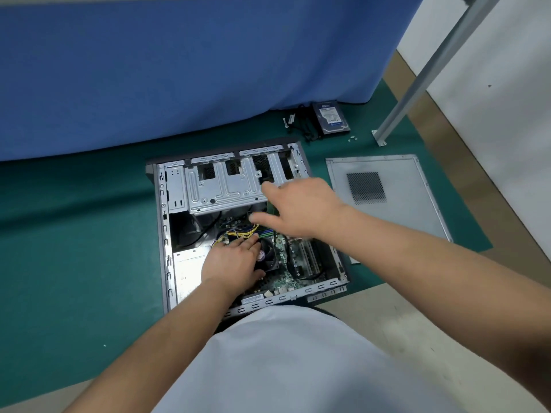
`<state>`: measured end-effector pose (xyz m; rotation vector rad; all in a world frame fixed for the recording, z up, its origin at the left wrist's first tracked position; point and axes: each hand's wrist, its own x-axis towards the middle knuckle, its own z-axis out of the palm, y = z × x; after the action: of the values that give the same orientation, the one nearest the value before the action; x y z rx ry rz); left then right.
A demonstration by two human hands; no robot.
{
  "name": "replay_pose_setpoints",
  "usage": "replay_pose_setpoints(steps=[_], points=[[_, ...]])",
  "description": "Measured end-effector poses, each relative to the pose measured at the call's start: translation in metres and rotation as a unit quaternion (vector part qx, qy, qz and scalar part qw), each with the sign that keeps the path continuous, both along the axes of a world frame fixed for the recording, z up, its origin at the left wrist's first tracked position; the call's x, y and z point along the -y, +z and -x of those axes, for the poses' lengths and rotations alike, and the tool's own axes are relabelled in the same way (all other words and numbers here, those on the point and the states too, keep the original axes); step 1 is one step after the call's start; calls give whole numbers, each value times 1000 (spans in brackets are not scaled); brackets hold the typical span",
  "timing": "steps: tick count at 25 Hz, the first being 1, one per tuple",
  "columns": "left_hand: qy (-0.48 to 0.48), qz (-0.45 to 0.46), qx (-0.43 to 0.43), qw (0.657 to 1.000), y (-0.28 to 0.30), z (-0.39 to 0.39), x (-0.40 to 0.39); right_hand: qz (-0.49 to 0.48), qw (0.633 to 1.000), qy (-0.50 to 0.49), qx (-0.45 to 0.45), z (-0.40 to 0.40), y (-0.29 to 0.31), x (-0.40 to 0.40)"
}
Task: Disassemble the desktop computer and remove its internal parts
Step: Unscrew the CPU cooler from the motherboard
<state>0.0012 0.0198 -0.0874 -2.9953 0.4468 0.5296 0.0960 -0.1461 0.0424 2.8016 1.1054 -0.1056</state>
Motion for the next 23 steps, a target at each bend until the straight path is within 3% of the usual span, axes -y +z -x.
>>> replay_pose_setpoints(steps=[2,4,8,10,14,16,21,23], points=[[7,-3,0,1000,2,0,1,31,994,-93,56,2,-1,-8],[6,-13,4,1000,3,1,2,34,994,-96,32,-2,0,-9],[-5,-36,9,999,5,5,2,13,986,117,-117,-7,12,2],[-13,-50,-6,999,9,5,4,34,981,140,-132,-9,17,8],[-49,-54,-7,997,17,9,-7,68,997,-23,-5,-8,12,9],[-67,-40,-6,997,21,16,-19,56,997,-39,24,-8,9,9],[-73,-44,-4,996,25,21,-25,11,979,154,-132,-22,13,18],[-64,-42,0,997,25,21,-23,37,977,164,-135,-23,17,19]])
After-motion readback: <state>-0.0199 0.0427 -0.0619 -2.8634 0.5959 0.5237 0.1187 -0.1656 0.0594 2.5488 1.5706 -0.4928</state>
